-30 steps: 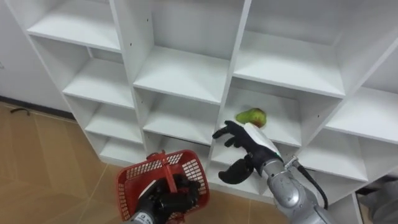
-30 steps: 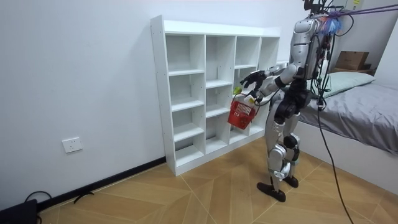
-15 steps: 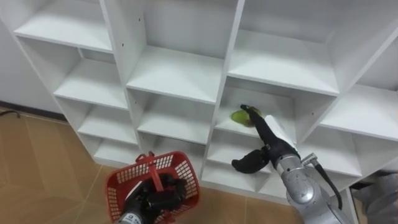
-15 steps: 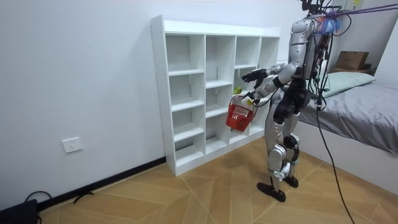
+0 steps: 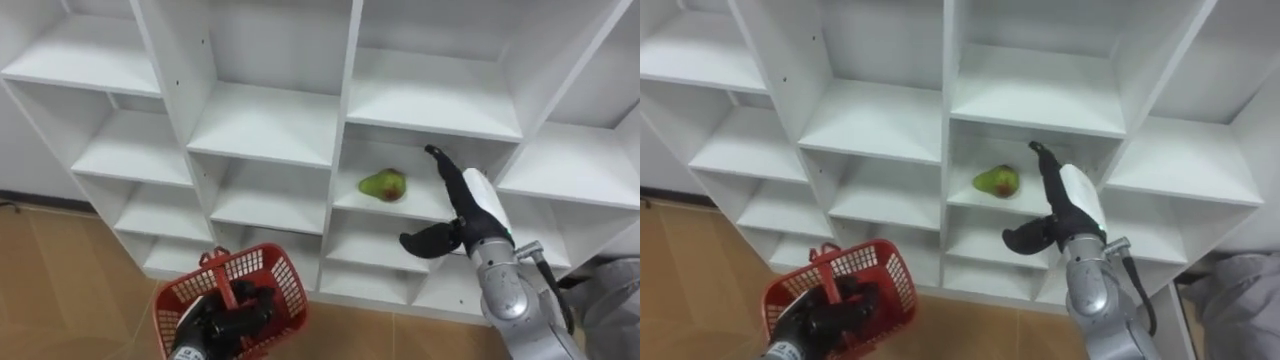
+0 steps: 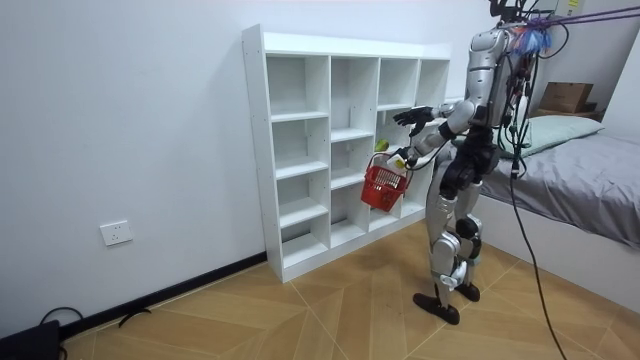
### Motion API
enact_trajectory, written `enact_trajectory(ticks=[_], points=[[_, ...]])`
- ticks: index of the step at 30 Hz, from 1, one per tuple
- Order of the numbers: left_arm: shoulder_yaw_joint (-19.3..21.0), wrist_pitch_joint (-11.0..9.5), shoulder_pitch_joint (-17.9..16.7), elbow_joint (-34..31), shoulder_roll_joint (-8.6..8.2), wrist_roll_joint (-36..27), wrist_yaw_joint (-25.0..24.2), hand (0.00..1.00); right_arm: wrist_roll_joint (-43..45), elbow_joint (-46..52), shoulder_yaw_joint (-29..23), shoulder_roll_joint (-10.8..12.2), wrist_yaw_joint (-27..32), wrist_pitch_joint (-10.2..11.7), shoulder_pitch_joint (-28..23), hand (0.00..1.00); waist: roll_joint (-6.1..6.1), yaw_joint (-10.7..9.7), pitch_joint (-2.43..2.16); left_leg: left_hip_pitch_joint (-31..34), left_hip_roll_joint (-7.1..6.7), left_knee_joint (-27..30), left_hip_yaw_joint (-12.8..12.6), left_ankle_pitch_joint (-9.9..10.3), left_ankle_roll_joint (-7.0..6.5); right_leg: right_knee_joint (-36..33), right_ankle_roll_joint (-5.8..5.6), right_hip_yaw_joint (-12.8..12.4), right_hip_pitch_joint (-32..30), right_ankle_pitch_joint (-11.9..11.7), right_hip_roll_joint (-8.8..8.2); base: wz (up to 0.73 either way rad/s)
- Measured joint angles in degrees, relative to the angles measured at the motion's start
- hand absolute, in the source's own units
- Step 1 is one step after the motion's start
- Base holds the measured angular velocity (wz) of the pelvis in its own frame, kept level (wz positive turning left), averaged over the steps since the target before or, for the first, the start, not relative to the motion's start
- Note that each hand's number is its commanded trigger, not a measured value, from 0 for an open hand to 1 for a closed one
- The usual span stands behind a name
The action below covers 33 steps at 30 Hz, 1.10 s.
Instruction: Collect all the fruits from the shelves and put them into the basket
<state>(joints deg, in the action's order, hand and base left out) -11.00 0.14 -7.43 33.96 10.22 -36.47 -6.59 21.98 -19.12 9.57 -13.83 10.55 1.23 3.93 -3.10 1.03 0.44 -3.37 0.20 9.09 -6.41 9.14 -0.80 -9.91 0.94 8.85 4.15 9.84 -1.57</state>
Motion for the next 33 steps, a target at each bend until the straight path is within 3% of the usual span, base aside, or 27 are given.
enact_trajectory(ticks=[10,19,24,33], points=[[1.87,0.03,-0.31,4.18,-0.48,0.03,1.04,1.0,0.09,-0.02,-0.32,-0.07,0.68,-0.04,-0.28,0.0,-1.05,-0.77,-0.14,-0.46,0.03,-0.47,-0.61,0.02,0.02,0.12,-0.04,-0.48,-0.24,0.03,-0.05,-0.03],[1.83,-0.11,-0.82,4.3,-0.52,0.14,1.44,1.0,0.0,-2.08,-0.25,-0.1,1.32,0.5,-0.64,0.0,-1.71,-0.36,0.08,-0.29,0.05,-0.66,-0.56,0.04,0.05,0.1,-0.04,-0.19,-0.47,0.02,0.13,0.0],[2.0,-0.19,-0.65,6.53,-1.35,0.73,1.43,1.0,0.76,-5.51,-0.22,0.0,1.42,0.47,-0.54,0.0,-2.58,1.37,-0.16,1.64,0.04,-0.21,-0.56,0.03,0.04,-0.71,0.01,0.08,-2.3,-0.01,0.02,0.0],[1.91,-0.18,1.31,8.33,-1.49,-0.08,1.51,1.0,-1.5,-14.03,1.62,-0.01,2.9,-0.09,5.4,0.0,-3.25,4.23,0.13,5.06,0.26,1.22,0.31,0.02,0.05,-1.11,0.28,0.89,-4.9,-0.34,0.04,0.04]])
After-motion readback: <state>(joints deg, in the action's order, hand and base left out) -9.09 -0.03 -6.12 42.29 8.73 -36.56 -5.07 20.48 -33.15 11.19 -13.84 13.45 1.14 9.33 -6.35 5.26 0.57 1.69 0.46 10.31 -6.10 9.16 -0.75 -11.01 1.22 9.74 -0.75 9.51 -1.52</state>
